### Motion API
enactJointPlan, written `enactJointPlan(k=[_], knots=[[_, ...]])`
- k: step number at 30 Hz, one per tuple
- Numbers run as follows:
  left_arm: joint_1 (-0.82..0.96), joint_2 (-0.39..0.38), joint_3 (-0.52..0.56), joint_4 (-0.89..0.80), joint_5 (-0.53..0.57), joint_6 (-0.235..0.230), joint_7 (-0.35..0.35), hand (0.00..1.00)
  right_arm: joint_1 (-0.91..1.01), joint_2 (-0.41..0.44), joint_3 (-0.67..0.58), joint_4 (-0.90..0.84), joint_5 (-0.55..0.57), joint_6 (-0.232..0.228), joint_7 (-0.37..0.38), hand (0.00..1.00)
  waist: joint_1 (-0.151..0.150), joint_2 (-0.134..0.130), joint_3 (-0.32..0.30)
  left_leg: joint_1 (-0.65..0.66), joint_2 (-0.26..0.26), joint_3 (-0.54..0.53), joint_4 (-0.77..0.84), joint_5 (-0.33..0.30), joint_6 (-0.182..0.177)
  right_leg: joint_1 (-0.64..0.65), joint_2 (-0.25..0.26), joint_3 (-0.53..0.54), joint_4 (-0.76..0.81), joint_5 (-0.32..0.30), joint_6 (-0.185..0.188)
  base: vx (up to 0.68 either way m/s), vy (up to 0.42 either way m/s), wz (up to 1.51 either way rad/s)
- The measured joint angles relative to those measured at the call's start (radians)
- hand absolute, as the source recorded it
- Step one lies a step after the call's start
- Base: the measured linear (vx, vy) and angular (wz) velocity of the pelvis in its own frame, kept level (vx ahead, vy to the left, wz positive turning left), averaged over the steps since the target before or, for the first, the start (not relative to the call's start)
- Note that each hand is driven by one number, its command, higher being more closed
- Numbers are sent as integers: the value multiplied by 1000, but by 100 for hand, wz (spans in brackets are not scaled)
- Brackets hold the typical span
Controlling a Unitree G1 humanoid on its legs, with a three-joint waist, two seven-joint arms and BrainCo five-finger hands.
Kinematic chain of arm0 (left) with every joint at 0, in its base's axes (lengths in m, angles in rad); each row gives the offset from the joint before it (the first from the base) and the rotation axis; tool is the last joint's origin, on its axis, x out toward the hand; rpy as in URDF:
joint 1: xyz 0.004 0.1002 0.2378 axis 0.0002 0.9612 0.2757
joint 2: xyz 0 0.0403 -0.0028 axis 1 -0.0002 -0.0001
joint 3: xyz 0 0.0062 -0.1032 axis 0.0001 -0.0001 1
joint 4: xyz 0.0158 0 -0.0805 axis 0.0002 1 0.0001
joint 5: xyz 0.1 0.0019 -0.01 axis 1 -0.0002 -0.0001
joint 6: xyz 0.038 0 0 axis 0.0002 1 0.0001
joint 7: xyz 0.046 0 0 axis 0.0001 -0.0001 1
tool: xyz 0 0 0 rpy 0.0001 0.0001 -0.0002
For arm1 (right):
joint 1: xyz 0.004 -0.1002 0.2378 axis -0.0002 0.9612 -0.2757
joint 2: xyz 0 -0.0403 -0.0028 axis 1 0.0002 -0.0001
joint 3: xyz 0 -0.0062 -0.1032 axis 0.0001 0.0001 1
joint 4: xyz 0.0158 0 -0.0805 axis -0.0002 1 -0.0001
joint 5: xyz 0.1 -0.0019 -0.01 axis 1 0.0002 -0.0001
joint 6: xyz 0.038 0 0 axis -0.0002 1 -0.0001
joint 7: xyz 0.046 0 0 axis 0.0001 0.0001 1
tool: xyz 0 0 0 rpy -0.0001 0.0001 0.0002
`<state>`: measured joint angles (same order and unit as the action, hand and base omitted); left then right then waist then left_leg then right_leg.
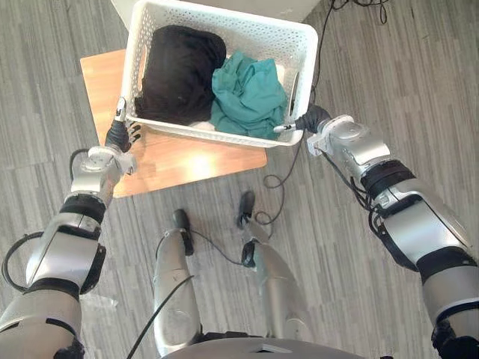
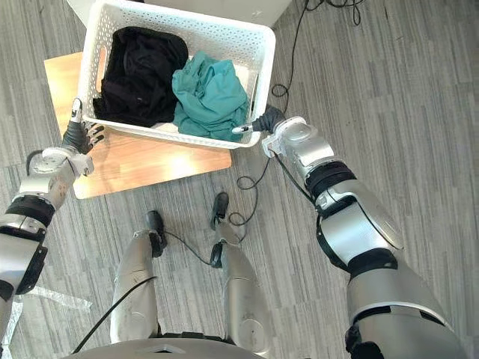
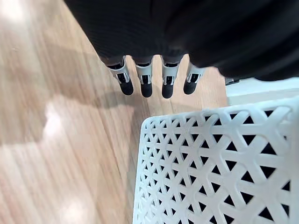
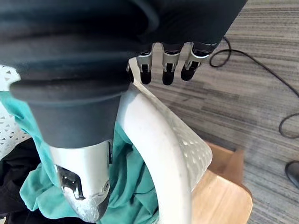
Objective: Pick up the laundry basket with both hands and put the clothes into the washing machine.
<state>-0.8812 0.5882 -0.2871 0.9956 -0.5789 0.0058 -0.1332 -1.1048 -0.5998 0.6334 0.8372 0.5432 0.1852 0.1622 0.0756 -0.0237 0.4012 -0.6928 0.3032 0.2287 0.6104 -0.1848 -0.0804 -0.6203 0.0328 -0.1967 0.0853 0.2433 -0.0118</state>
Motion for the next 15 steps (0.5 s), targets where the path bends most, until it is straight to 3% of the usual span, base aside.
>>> enactJointPlan(k=[6, 7, 8, 9, 10, 15], knots=[[-48, 62, 1, 17, 154, 31, -64, 0, -7, -3, -17, -42, 0, 0, -10, 0, -2, -3, 3, -27, 3, 18, 14, 3, 6, -5, 7, 25, -62, 6, 25, 4, -5, -10], [-52, 68, 2, 20, 170, 32, -74, 0, -7, -3, -17, -47, 0, 0, -11, 0, -1, -3, 3, -27, 3, 19, 9, 6, 9, -5, 7, 25, -69, -4, 38, 4, -5, -15], [-66, 80, 2, 32, 200, 32, -93, 0, -7, -5, -18, -61, 0, 0, -12, 0, -2, 1, 6, -25, 9, 20, -16, 22, 14, -7, 8, 18, -72, -45, 87, 30, -2, -11], [-81, 93, -1, 39, 218, 33, -105, 0, -7, -7, -19, -68, 0, 0, -12, 0, -3, 1, 10, -25, 19, 28, -20, 25, 19, -18, 6, 19, -22, -17, 24, 71, 22, 1], [-88, 107, -11, 39, 244, 32, -117, 0, -9, -8, -19, -69, 0, 1, -12, 0, -9, -1, 15, -31, 16, 14, 6, 18, 7, -7, 9, 26, -6, -8, 4, 90, 15, -2], [-140, 193, -113, 38, 347, 31, -182, 0, -9, -28, -19, -116, 1, 2, -8, 0, -9, -2, 17, -50, 23, 22, 14, 18, 8, -11, 15, 41, -46, 7, 17, 27, -13, -6]])
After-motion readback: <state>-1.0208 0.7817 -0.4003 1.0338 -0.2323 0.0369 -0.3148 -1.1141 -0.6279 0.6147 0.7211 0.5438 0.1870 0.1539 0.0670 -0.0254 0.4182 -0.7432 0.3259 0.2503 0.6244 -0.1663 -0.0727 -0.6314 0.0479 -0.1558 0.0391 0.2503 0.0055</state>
